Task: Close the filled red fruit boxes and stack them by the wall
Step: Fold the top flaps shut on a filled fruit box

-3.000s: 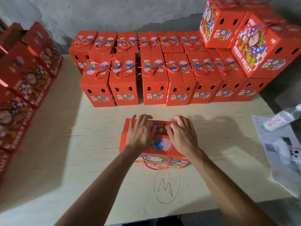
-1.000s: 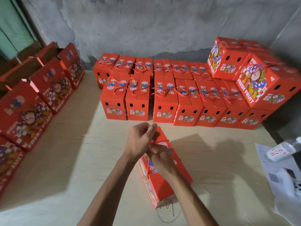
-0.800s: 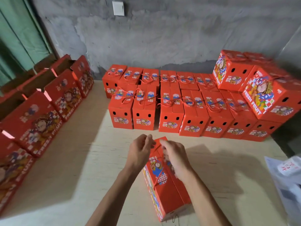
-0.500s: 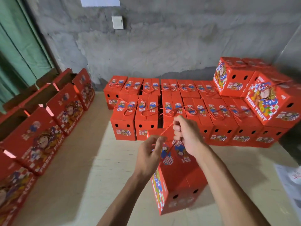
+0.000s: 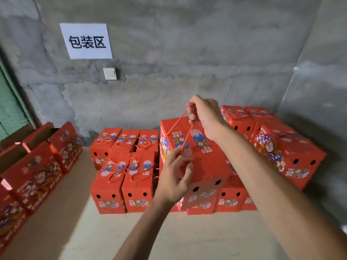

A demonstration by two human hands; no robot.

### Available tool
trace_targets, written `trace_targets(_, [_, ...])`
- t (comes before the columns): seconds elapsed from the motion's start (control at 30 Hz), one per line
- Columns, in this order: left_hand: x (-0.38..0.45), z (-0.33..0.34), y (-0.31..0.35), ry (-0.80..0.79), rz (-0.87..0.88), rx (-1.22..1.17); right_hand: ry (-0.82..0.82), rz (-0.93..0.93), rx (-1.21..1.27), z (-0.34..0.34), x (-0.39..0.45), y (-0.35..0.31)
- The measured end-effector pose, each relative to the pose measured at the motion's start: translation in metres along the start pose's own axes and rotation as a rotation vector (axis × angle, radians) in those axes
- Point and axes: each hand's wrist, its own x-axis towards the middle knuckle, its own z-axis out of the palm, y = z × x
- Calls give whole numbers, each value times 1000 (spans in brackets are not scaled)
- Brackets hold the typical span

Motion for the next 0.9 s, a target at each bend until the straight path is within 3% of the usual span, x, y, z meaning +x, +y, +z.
trace_targets(0.37, [123, 156, -6, -138, 6, -30, 113, 30, -230, -145, 125, -11])
trace_targets(0.9, [162, 348, -41, -414, -136, -12, 302, 148, -327, -331, 215, 93])
